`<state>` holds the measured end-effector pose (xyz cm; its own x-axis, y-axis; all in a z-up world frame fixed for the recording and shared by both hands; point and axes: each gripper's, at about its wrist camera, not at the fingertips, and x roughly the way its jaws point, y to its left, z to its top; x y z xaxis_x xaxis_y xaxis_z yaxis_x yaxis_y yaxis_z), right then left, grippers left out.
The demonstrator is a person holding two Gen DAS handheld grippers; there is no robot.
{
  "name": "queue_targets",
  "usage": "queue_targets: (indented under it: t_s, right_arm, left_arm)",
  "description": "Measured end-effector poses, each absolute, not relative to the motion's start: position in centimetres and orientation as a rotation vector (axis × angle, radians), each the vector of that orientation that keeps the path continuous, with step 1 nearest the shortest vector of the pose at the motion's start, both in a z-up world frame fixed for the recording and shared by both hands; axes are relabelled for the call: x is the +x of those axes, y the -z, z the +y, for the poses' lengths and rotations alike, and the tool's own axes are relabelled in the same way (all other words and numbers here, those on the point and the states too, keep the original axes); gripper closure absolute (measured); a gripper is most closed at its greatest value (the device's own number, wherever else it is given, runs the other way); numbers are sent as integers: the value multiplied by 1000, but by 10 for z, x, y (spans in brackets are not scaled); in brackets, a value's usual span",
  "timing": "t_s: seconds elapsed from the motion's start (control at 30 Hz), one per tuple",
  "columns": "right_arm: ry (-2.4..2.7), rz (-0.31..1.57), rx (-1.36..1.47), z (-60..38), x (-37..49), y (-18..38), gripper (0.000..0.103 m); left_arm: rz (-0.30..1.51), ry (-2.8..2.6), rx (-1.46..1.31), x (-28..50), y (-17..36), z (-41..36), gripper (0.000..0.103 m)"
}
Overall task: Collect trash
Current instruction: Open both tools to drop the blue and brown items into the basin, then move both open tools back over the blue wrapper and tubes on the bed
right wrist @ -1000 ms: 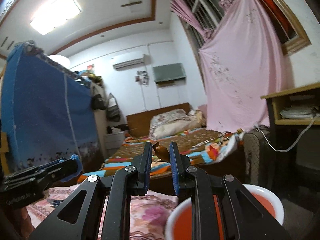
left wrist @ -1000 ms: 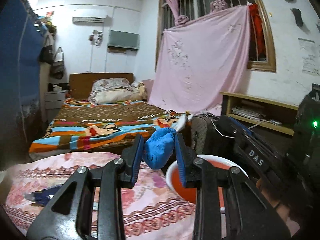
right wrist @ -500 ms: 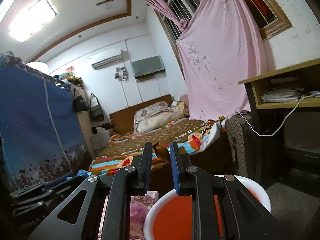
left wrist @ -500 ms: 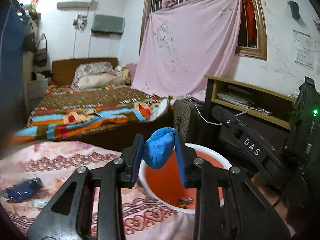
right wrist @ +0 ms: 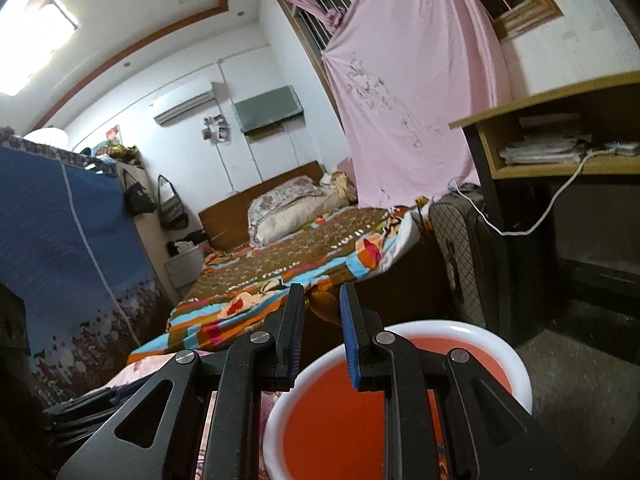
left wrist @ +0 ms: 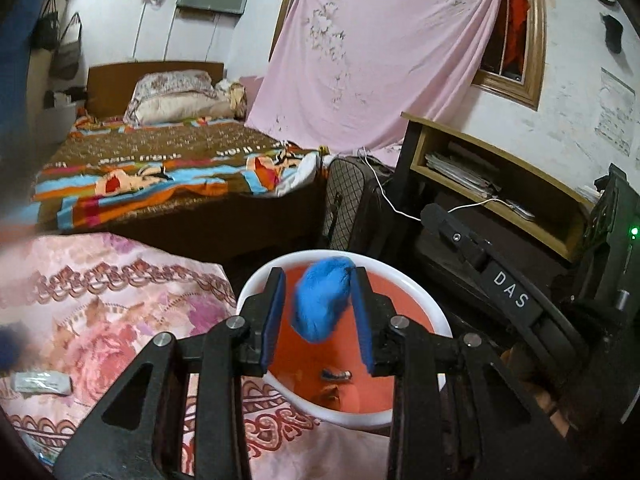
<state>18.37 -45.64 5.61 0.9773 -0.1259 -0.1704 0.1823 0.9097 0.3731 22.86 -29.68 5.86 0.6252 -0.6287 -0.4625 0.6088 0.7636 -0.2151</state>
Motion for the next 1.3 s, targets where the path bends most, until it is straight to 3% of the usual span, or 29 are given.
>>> queue_targets:
  t_s: [0.13,0.2,0.4,0.57,0.67,0.73,0.8,1.07,1.13,1.2,1.3]
  right_arm:
    - [167,172,419,-460,186,-52,84]
    - [170,179,424,-461,186,-51,73]
    - [173,180,416,-460,186,-50,60]
    - [171,171,393,-456,188,-51,57]
    - [164,165,381,-451,188,-52,55]
    - [161,160,371,-448,189,-53,48]
    - [156,151,361,-445,190,-54,33]
    - [108,98,297,-416,189,-62,20]
    - [90,82,280,-406,189,-63,14]
    - [80,65,263,-396,189,-65,0]
    - [71,34,248,-384,187,-67,0]
  left_arm:
    - [562,711,-54,231,-56,-296,78]
    - [564,708,-59,231,-56,-295,77]
    - [546,672,-89,232,-60,-281,73]
    - [519,626,-107,233,-64,-266,66]
    - [498,591,-115,232,-67,-253,60]
    - [483,560,-120,231,-68,-244,52]
    - [466,524,-127,230,-68,-234,46]
    - [369,362,-158,219,-72,-179,31]
    - [348,327,-163,216,-73,-167,19]
    - [315,277,-176,211,-73,-153,11]
    - [278,212,-200,206,-72,-131,11]
